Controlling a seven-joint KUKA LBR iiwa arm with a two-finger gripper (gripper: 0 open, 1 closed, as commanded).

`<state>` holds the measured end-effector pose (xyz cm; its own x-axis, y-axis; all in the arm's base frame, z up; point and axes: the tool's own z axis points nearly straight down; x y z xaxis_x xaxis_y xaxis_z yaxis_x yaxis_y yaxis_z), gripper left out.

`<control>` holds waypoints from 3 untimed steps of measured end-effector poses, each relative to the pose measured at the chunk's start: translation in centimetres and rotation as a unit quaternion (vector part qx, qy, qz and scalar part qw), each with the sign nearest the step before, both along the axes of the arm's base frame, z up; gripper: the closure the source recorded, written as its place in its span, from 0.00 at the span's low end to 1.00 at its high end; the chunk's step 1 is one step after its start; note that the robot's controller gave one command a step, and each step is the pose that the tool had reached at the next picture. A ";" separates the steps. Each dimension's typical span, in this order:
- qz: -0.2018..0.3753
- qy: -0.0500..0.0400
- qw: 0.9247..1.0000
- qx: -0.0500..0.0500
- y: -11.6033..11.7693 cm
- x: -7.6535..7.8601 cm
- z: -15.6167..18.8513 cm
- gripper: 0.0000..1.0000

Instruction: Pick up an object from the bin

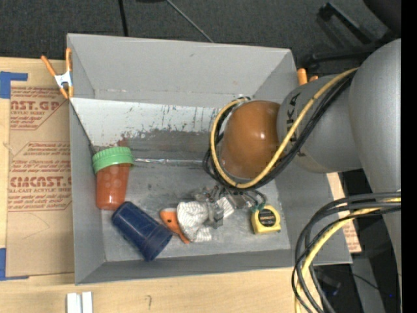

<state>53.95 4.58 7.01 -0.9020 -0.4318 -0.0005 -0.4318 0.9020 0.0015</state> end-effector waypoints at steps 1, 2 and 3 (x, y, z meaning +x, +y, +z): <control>0.000 0.000 1.000 0.000 0.0 0.0 0.0 1.00; -0.012 -0.001 1.000 0.000 0.9 -1.0 10.7 1.00; -0.012 -0.001 1.000 0.000 0.9 -1.0 10.7 1.00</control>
Offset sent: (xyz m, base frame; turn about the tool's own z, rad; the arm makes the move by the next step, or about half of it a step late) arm -0.0101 0.0086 0.1071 0.0246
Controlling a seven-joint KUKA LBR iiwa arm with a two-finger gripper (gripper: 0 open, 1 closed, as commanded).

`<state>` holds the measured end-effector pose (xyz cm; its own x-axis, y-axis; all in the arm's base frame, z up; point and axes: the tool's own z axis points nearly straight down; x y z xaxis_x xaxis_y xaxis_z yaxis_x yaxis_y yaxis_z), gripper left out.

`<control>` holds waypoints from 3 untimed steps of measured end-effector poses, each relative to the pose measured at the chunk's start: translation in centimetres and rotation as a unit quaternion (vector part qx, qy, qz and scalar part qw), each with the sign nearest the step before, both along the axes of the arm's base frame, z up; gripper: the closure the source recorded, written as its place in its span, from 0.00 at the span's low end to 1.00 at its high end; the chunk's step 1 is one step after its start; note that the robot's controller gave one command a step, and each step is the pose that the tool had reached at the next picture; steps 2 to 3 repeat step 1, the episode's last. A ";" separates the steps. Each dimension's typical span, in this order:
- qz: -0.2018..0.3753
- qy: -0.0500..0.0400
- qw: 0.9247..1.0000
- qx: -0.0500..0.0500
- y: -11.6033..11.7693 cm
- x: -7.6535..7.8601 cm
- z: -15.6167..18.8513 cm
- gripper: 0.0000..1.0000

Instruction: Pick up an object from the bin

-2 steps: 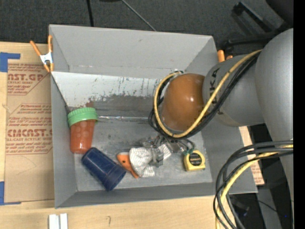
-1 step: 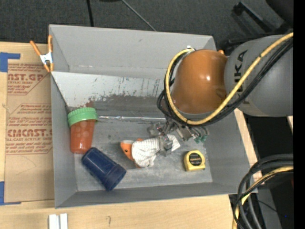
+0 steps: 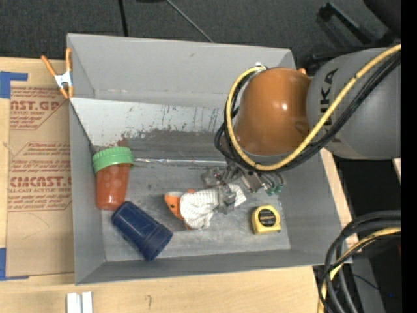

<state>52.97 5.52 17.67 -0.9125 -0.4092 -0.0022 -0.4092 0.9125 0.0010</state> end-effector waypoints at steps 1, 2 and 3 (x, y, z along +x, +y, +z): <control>-0.006 0.004 1.000 -0.001 -0.2 -0.5 4.4 1.00; -0.006 0.004 1.000 -0.001 -0.2 -0.5 4.4 1.00; -0.006 0.004 1.000 -0.001 -0.2 -0.5 4.4 1.00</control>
Offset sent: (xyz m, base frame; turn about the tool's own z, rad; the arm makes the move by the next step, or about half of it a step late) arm 0.0321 -0.0078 0.1728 0.0055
